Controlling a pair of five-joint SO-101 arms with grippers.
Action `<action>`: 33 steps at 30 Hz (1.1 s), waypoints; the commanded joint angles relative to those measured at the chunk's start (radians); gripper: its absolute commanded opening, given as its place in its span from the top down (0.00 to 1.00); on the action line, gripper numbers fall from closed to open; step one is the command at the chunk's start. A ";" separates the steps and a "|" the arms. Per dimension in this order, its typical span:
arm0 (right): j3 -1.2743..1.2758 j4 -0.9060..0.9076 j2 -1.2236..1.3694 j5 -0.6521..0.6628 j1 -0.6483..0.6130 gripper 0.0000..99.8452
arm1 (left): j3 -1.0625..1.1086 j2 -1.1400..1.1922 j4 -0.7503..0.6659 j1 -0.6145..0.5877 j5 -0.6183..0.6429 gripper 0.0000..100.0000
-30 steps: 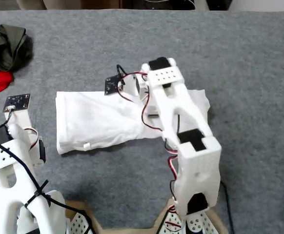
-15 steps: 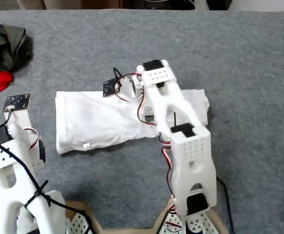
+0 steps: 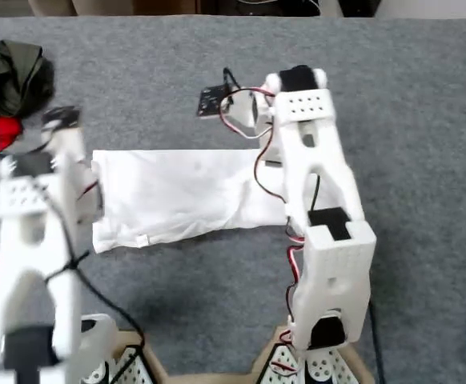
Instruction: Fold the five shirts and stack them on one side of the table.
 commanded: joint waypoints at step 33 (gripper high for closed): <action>-0.071 -0.172 0.259 -0.035 0.274 1.00 | -0.628 0.947 0.175 0.129 -0.103 0.98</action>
